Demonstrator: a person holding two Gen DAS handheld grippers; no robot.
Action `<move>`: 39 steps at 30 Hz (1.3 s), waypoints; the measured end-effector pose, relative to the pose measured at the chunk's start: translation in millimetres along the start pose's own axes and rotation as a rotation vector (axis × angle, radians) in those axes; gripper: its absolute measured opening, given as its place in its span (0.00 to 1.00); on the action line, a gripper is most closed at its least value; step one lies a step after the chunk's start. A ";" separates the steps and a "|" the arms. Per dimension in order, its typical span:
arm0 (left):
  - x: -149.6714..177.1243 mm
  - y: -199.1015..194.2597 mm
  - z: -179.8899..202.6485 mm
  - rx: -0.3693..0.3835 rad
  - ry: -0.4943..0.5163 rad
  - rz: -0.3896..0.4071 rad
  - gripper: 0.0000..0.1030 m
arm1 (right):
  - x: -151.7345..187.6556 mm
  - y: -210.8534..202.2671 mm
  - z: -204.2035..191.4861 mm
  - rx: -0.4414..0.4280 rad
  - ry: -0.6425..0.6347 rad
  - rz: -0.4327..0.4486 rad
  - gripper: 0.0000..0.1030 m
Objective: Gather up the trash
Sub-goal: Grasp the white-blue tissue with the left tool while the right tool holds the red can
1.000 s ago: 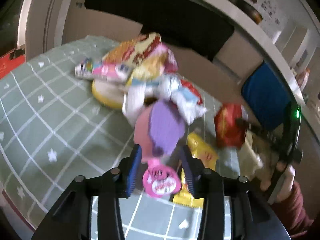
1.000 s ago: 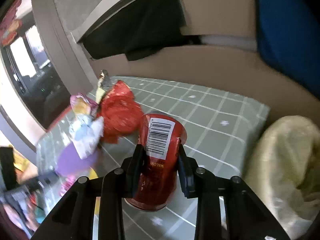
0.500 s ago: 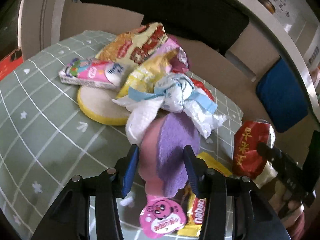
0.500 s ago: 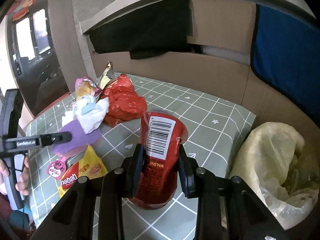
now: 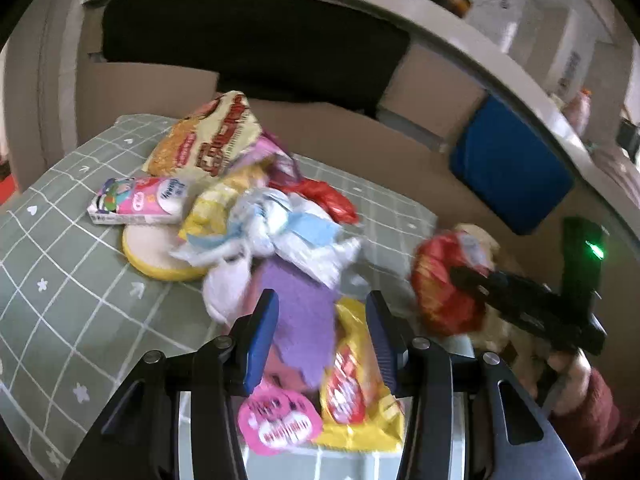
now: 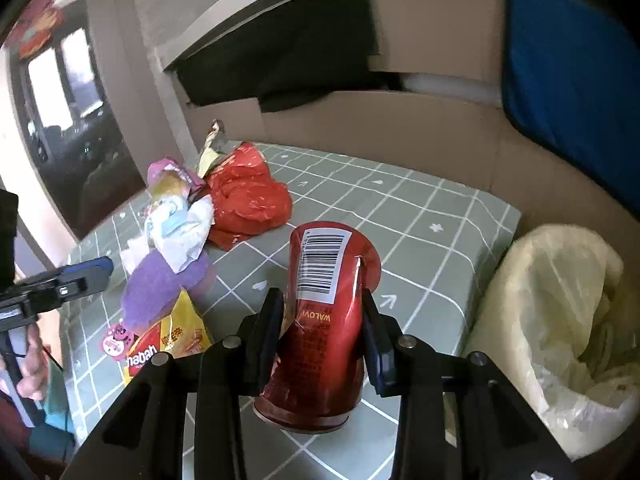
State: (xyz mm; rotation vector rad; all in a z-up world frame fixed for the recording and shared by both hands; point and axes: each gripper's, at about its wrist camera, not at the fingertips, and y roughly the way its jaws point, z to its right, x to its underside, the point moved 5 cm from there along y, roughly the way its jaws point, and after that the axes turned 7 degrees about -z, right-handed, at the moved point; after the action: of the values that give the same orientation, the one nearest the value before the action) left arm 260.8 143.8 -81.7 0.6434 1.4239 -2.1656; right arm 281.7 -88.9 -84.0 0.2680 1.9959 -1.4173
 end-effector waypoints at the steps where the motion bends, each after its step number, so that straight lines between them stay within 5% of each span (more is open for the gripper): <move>1: -7.6 4.6 -3.2 -0.020 -0.014 0.014 0.45 | 0.8 -1.1 2.2 0.000 0.008 0.004 0.33; 6: -47.0 27.5 -19.5 -0.133 -0.067 0.068 0.45 | 5.4 -2.2 7.5 -0.005 0.023 0.008 0.33; 11: -60.7 59.2 -36.9 -0.219 -0.091 -0.004 0.45 | 4.6 -3.6 3.3 -0.020 0.019 0.021 0.33; 16: -50.5 64.0 -40.3 -0.201 -0.096 -0.044 0.34 | 0.2 -9.6 -3.6 -0.039 0.006 0.044 0.33; 27: -59.4 -19.2 4.6 -0.186 0.006 0.183 0.32 | -19.7 -34.5 -8.2 -0.037 -0.010 0.108 0.33; 39: -60.9 -25.1 82.0 -0.143 0.162 0.240 0.32 | -31.0 -71.4 2.1 0.035 -0.017 0.182 0.33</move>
State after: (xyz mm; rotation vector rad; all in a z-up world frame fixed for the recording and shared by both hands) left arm 282.6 84.3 2.2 0.9032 1.4827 -1.8444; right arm 269.0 -112.3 -10.8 0.4397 1.8833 -1.3351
